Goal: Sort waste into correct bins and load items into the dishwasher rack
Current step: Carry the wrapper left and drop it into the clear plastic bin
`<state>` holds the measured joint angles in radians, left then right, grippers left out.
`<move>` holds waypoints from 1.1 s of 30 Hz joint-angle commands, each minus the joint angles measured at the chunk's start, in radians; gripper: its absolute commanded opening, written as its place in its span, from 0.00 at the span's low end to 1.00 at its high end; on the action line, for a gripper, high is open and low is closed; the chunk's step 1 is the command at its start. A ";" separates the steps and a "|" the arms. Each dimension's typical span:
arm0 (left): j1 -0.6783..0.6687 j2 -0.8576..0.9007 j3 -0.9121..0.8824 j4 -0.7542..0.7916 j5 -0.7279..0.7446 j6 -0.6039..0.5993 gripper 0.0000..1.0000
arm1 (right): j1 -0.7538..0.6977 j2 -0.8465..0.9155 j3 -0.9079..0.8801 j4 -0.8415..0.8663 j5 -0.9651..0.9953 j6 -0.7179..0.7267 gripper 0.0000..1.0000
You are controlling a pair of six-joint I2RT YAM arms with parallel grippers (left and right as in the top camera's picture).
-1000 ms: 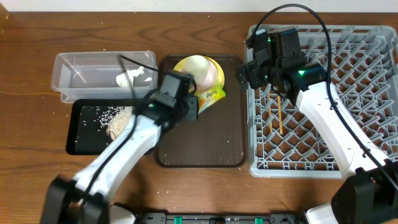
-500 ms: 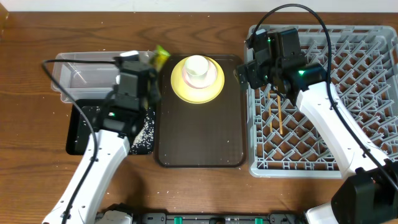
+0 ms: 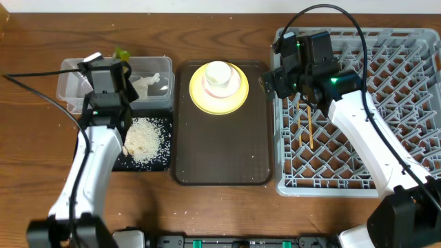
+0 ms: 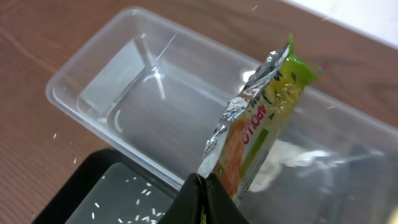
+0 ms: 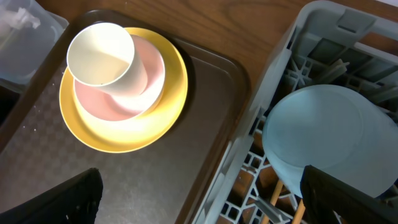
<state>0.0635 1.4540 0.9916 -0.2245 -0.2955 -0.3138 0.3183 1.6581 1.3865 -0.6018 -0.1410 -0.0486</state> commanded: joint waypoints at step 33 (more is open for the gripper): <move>0.050 0.060 0.000 0.113 0.253 -0.024 0.06 | 0.004 0.008 0.003 0.003 0.002 -0.013 0.99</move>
<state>0.1097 1.4555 0.9916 -0.1192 -0.0746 -0.3359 0.3183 1.6581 1.3865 -0.6018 -0.1410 -0.0486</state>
